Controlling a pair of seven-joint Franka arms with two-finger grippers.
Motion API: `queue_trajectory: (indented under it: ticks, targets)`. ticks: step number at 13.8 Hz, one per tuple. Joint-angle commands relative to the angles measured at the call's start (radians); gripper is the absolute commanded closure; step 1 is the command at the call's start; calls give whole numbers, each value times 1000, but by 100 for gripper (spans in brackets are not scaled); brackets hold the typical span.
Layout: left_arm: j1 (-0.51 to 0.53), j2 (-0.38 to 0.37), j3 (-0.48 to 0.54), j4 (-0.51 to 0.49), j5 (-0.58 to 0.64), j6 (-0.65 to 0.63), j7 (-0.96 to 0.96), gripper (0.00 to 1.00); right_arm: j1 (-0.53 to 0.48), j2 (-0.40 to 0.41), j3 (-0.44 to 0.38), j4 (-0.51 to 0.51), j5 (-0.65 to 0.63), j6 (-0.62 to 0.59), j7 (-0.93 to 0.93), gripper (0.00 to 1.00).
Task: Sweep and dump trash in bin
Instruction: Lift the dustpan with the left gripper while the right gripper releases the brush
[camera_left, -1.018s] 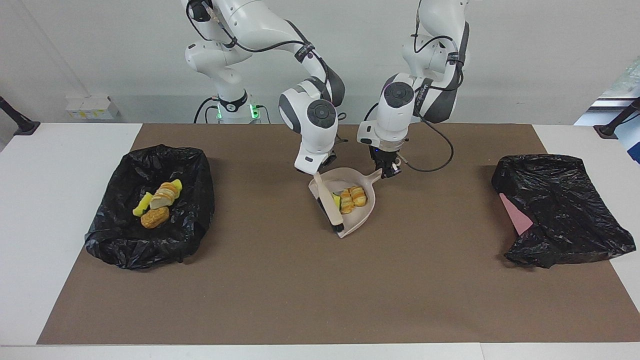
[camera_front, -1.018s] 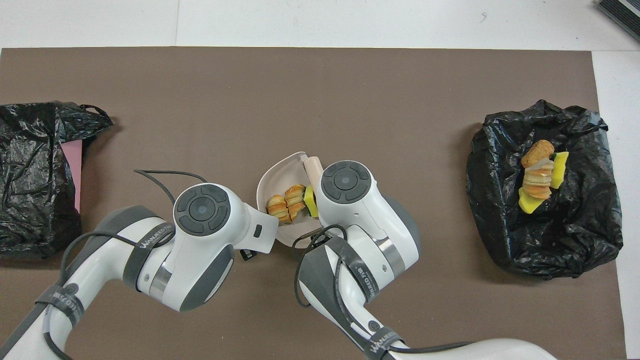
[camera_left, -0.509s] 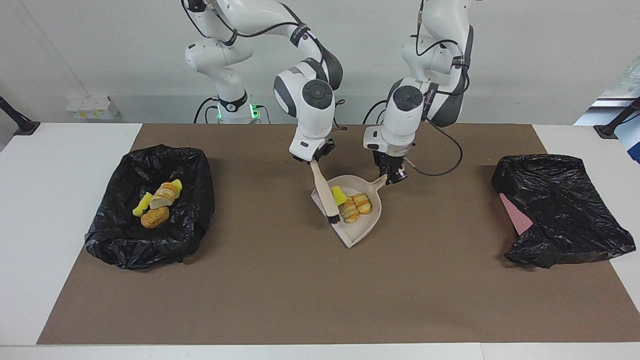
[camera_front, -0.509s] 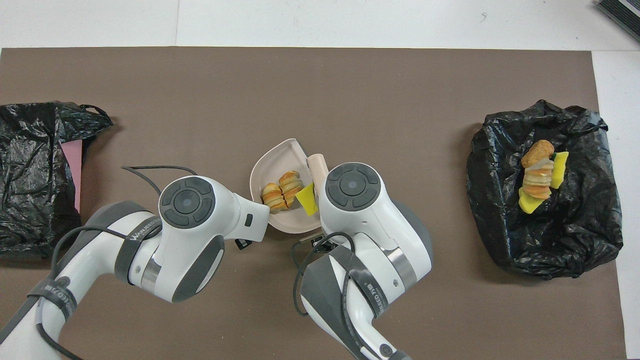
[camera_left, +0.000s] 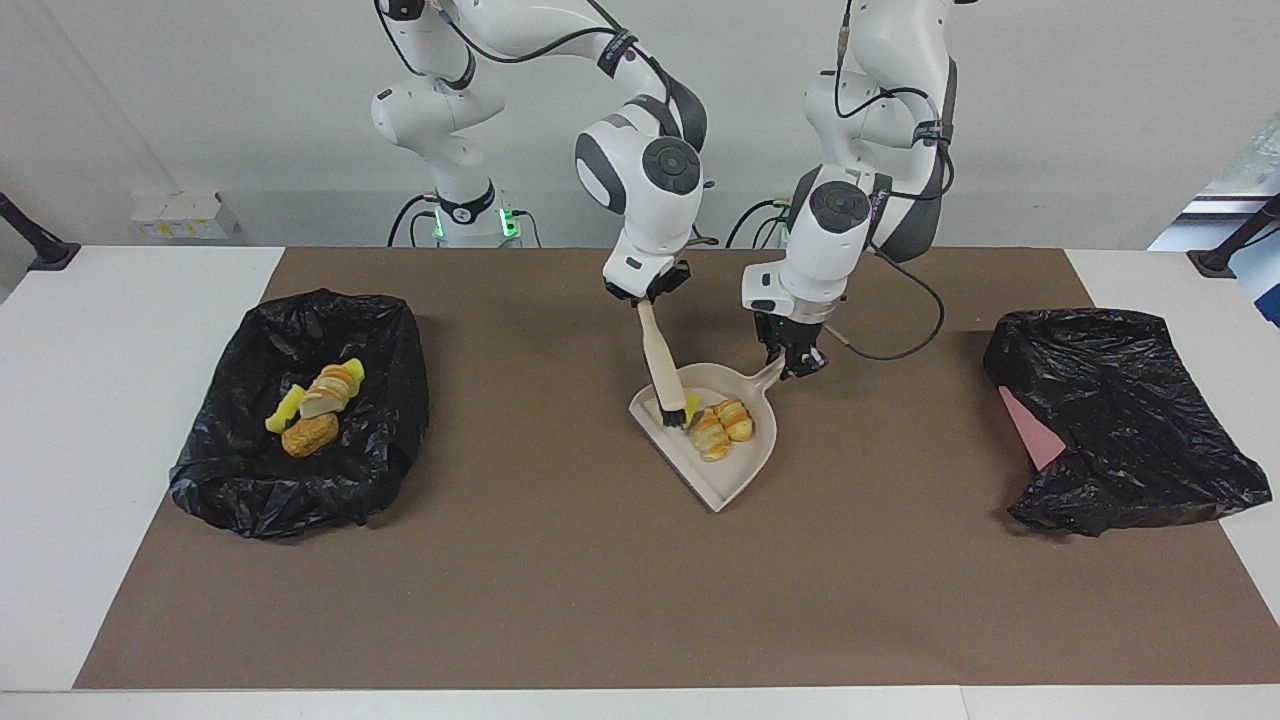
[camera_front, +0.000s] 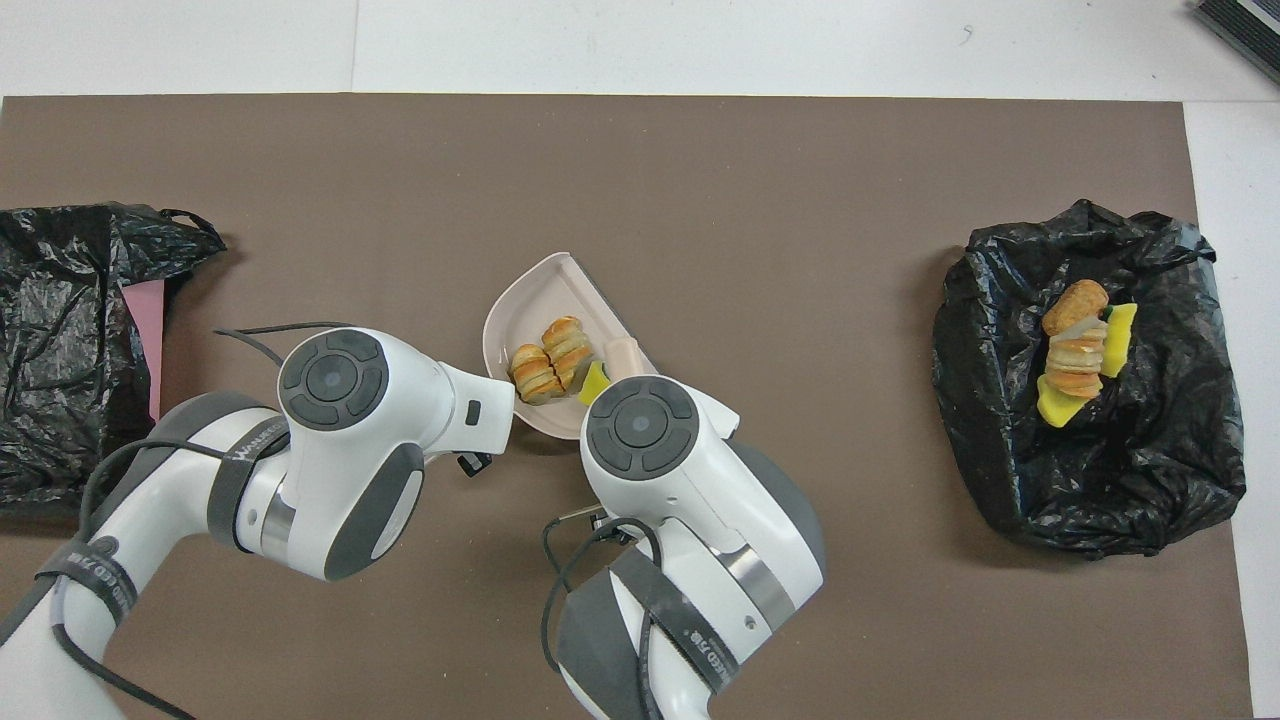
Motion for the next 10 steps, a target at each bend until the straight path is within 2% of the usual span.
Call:
queue_trajectory:
  ticks: [1, 3, 7, 10]
  targets:
    - [48, 56, -2, 79, -5, -11, 18, 100, -11, -50, 3, -30, 22, -7, 62, 100]
    - [100, 79, -2, 135, -5, -68, 84, 100, 0, -72, 7, -55, 30, 1, 131, 100]
    - [201, 88, -4, 240, -40, -181, 221, 100, 105, -121, 11, -163, 91, 84, 268, 100]
    - [283, 85, -4, 313, -80, -278, 320, 100, 234, -113, 11, -274, 92, 244, 395, 100]
